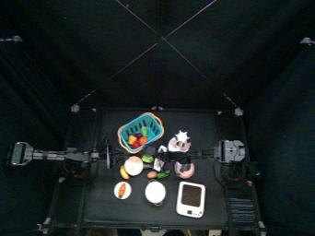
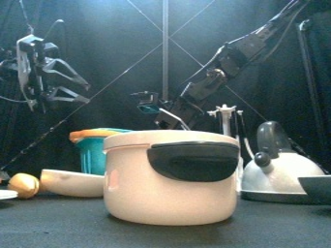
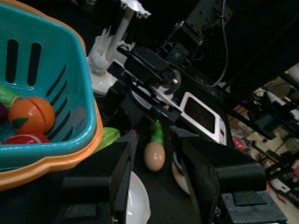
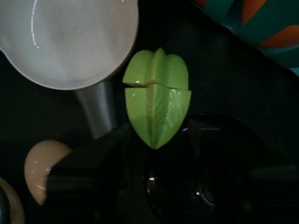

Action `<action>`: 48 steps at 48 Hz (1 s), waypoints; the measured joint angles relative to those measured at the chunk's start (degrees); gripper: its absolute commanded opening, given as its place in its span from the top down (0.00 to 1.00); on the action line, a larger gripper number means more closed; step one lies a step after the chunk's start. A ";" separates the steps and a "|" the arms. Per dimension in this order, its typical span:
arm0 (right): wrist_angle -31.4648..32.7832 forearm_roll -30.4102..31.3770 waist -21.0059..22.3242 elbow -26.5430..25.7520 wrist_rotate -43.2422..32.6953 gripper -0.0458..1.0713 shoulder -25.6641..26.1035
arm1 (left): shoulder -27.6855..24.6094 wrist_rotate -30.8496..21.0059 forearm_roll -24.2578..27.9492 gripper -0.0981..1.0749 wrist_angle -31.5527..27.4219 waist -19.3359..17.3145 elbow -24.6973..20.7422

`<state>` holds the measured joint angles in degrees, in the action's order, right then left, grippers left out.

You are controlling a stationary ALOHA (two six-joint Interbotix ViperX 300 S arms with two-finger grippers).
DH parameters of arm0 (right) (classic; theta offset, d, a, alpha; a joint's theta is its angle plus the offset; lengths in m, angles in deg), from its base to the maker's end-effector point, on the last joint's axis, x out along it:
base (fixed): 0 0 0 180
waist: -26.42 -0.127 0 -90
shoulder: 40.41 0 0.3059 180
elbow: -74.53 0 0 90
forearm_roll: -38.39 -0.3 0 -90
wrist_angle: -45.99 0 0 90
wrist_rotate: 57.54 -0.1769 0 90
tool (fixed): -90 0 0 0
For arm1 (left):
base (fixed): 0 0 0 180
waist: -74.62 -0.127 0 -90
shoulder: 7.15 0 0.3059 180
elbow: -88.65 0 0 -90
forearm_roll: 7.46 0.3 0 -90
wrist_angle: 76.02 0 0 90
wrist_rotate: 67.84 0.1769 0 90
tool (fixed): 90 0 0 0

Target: Pick up starfruit

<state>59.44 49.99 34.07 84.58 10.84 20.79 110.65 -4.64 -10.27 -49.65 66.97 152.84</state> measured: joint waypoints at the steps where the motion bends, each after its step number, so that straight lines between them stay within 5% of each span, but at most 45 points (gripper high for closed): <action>1: 0.09 0.00 0.00 -0.09 0.00 0.04 0.00 | -0.09 0.09 0.09 0.26 0.00 0.00 0.09; 48: 2.81 3.52 -0.26 -7.29 0.00 0.04 -6.06 | 0.00 0.00 0.00 0.26 0.00 -0.09 0.53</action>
<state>62.25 53.51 33.80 77.28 10.84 14.72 110.65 -4.64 -10.27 -49.65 66.88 153.36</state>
